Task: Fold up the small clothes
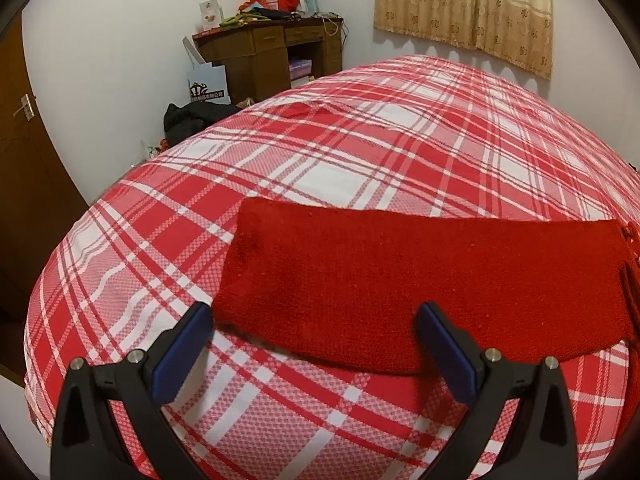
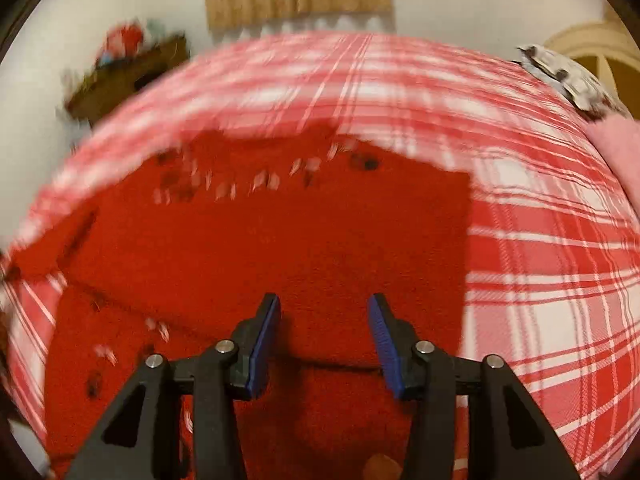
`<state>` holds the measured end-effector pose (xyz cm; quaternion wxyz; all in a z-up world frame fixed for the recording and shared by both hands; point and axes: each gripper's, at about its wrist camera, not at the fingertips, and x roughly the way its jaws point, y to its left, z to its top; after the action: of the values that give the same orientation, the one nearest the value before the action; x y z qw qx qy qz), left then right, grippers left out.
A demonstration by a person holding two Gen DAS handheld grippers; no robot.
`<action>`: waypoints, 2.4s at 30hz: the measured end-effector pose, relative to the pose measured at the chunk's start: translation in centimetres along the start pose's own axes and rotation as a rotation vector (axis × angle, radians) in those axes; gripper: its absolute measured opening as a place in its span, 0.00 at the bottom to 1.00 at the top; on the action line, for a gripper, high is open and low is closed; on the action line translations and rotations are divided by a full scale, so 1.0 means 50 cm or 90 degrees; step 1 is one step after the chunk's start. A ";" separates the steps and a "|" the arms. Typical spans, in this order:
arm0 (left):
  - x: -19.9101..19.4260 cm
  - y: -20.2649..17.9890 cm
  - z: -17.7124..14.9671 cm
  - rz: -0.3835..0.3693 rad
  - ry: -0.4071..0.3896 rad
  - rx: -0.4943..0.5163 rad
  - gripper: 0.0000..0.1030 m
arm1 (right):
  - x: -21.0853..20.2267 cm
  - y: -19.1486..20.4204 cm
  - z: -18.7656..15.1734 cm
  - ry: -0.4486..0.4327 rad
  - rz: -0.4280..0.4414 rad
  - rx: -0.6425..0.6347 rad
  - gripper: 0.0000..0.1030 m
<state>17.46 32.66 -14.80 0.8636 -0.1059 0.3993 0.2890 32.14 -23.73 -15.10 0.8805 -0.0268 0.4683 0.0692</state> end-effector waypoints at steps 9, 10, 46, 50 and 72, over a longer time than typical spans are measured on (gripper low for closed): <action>-0.024 0.050 0.010 0.018 -0.024 -0.016 1.00 | -0.016 0.017 -0.035 -0.045 -0.043 -0.022 0.53; -0.021 0.056 0.011 0.009 -0.020 -0.026 1.00 | -0.015 0.018 -0.038 -0.052 -0.046 -0.025 0.53; -0.004 0.064 0.035 -0.160 0.007 -0.120 0.13 | -0.021 0.023 -0.064 -0.087 -0.065 -0.008 0.58; -0.044 0.041 0.057 -0.193 -0.011 -0.105 0.13 | -0.046 0.026 -0.066 -0.093 -0.051 -0.013 0.59; -0.240 -0.140 0.186 -0.345 -0.102 -0.055 0.12 | -0.288 0.010 -0.126 -0.177 0.032 -0.013 0.64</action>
<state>21.22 25.87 0.00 0.9327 -0.2227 0.2744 0.0715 18.96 -25.31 -6.68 0.9346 -0.0141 0.3413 0.0990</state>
